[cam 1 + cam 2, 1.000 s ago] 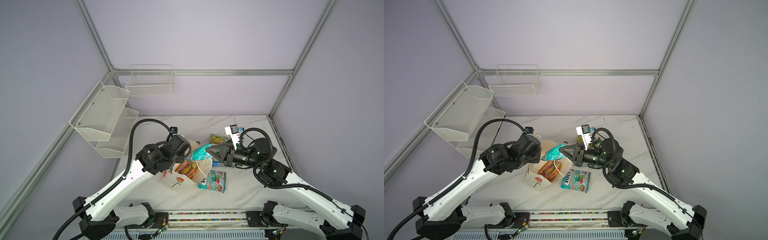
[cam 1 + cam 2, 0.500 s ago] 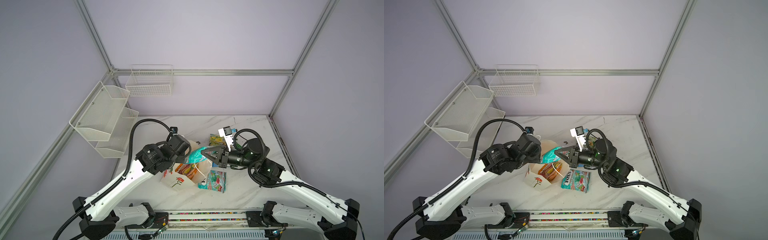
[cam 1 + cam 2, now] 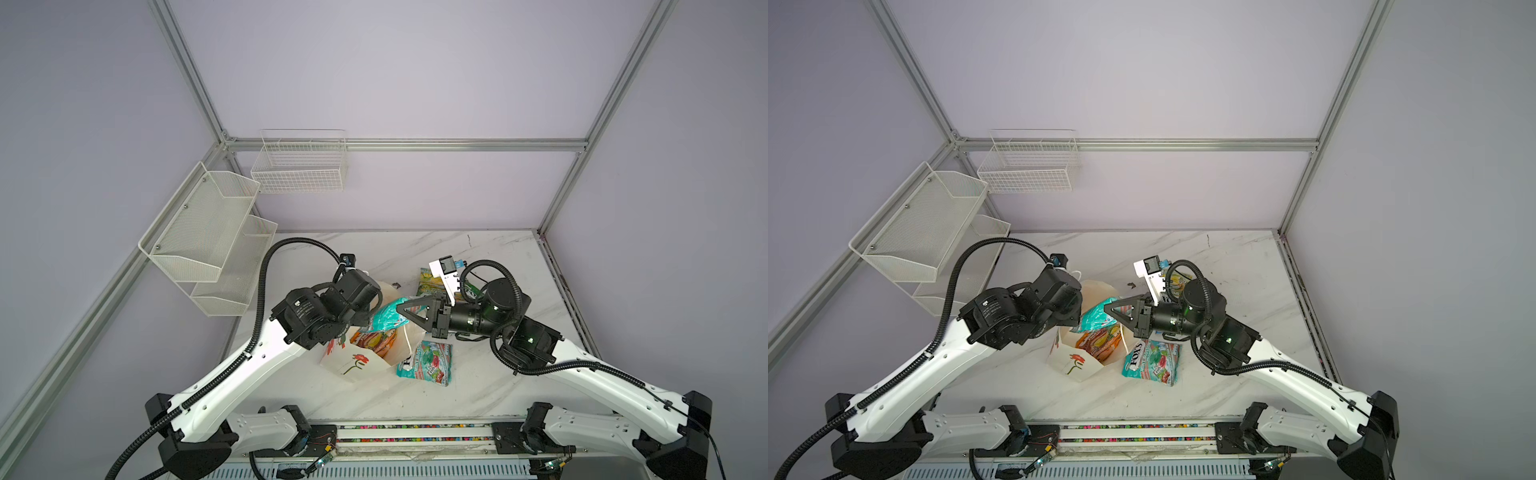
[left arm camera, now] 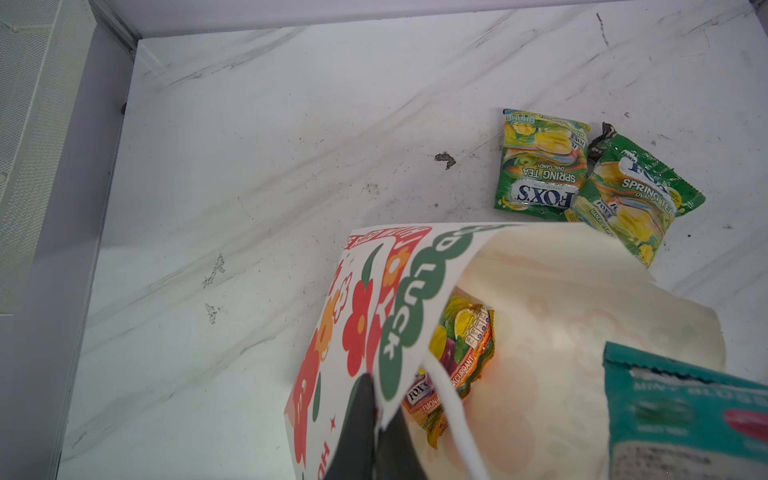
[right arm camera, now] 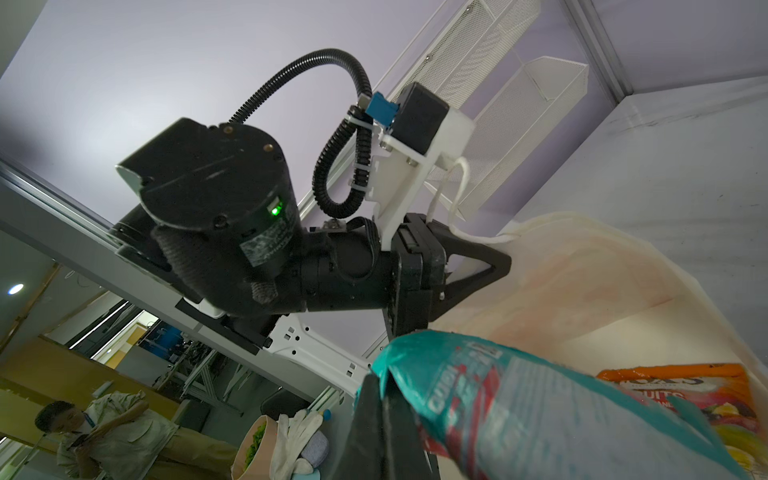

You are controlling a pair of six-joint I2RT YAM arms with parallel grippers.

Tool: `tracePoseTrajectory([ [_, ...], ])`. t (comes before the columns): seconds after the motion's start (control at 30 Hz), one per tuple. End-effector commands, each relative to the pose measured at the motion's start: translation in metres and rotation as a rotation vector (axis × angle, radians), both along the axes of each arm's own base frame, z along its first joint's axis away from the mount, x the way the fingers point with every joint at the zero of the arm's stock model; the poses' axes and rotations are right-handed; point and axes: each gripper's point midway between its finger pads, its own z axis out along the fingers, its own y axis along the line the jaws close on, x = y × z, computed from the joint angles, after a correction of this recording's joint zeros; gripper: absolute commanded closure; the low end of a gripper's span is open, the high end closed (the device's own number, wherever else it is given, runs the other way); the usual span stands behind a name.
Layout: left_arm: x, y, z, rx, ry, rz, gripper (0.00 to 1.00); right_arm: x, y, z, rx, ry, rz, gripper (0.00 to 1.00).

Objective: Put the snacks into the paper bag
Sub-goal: 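Carry the teal packet with the right gripper over the bag's opening, then open the right gripper to drop the teal packet into the bag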

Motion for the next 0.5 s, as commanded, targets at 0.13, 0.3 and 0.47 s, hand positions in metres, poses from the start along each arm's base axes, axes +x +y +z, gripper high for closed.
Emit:
tracePoseTrajectory([
  [0.13,0.0051,-0.0005,0.0123,-0.049,-0.052,0.023,1.00,-0.0043,0.0001,0.0203,0.069,-0.052,0.003,1.00],
  [0.3,0.0053,-0.0008,0.0121,-0.048,-0.051,0.023,1.00,-0.0043,0.0007,0.0184,0.063,-0.050,0.003,0.96],
  [0.47,0.0054,-0.0008,0.0129,-0.050,-0.053,0.023,1.00,-0.0042,0.0003,0.0186,0.064,-0.051,0.000,0.82],
])
